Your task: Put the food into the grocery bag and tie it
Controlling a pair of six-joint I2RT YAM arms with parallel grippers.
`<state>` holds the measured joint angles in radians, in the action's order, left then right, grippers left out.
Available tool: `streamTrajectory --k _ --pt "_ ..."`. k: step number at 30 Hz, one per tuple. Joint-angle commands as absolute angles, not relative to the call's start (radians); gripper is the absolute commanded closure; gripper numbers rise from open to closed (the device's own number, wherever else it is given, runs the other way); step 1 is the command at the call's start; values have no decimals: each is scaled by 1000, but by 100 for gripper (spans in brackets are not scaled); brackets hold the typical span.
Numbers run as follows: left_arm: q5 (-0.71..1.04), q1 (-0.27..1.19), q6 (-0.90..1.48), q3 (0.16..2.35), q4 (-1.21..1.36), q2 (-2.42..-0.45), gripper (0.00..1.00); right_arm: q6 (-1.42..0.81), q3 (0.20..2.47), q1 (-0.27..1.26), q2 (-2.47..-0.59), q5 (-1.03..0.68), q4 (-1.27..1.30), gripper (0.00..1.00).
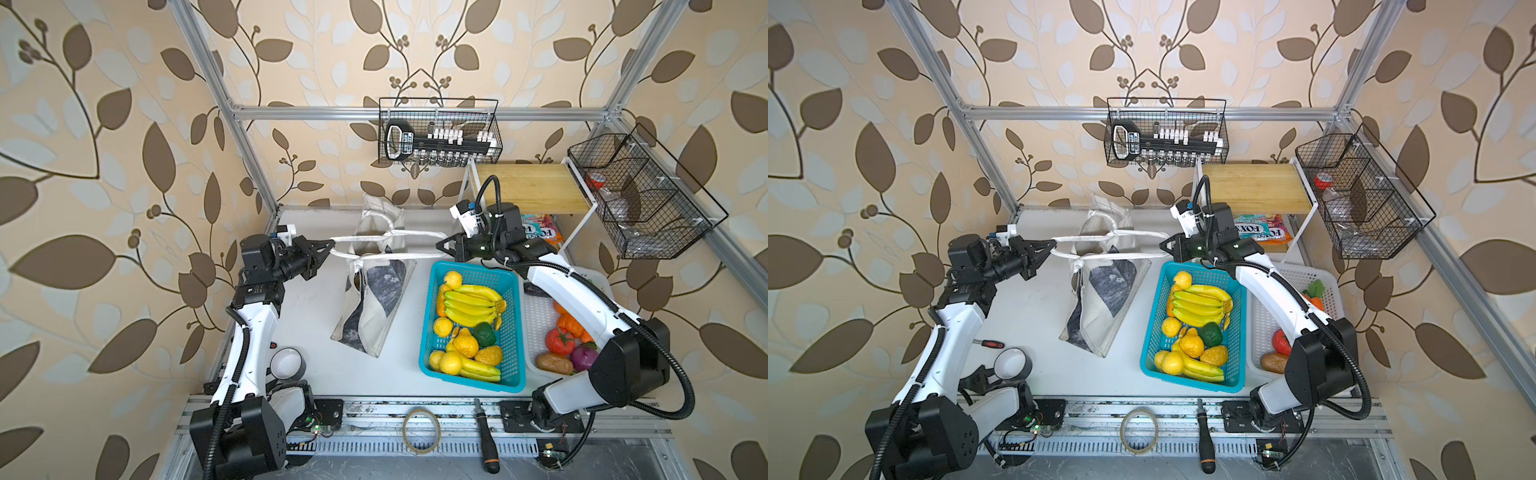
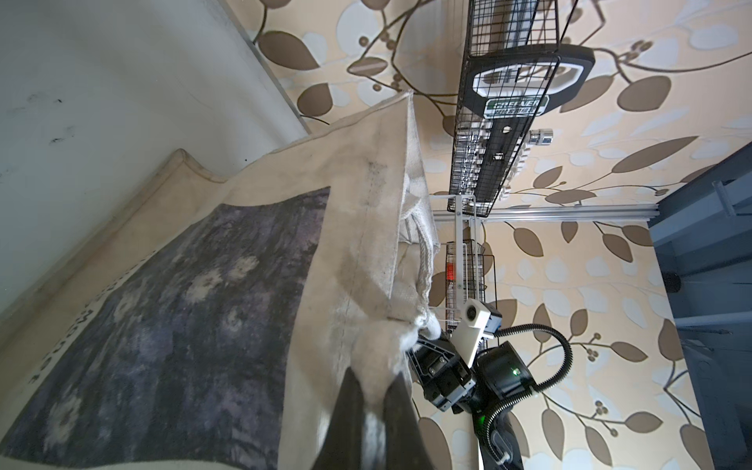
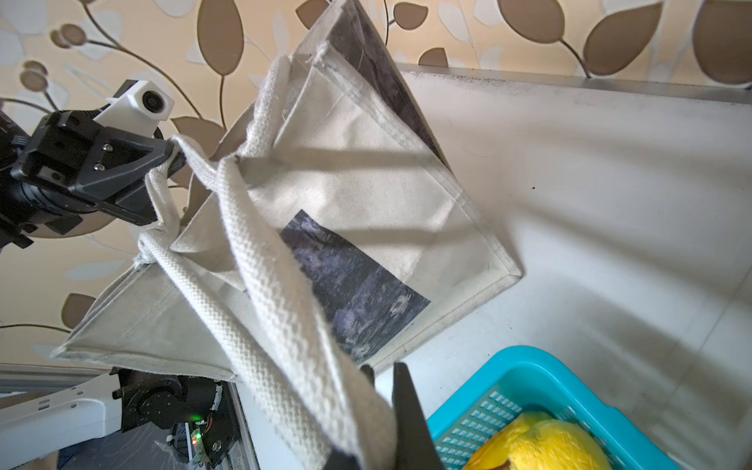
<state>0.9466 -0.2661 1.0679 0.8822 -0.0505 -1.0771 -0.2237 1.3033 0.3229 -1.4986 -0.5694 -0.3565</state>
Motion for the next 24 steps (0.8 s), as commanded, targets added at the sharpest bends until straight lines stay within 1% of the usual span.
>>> streamTrajectory --k 1,5,8,12,14,16,18,21,24 --pt "670 -424 1103 966 23 -1051 100 -220 1345 163 -1466 -349 -501 100" --pt "675 -436 1101 1008 25 -1051 100 -222 1390 157 -1484 -322 -534 100" --pt "695 -390 1140 959 112 -1085 100 -252 1374 189 -1483 -333 -488 100" --pt "574 -158 1018 934 45 -1114 100 -245 1396 337 -1556 -271 -471 100" --pt "520 -96 983 922 30 -1141 100 -254 1410 372 -1623 -246 -455 100" --pt "466 -101 981 878 38 -1178 100 -268 1433 384 -1689 -244 -462 100" --pt "442 -117 959 848 36 -1214 100 -263 1431 410 -1703 -196 -446 100" --pt "455 -144 993 775 136 -1229 100 -246 1439 438 -1733 -148 -425 100" --pt "429 -146 977 769 115 -1263 100 -236 1485 434 -1829 -160 -460 100"
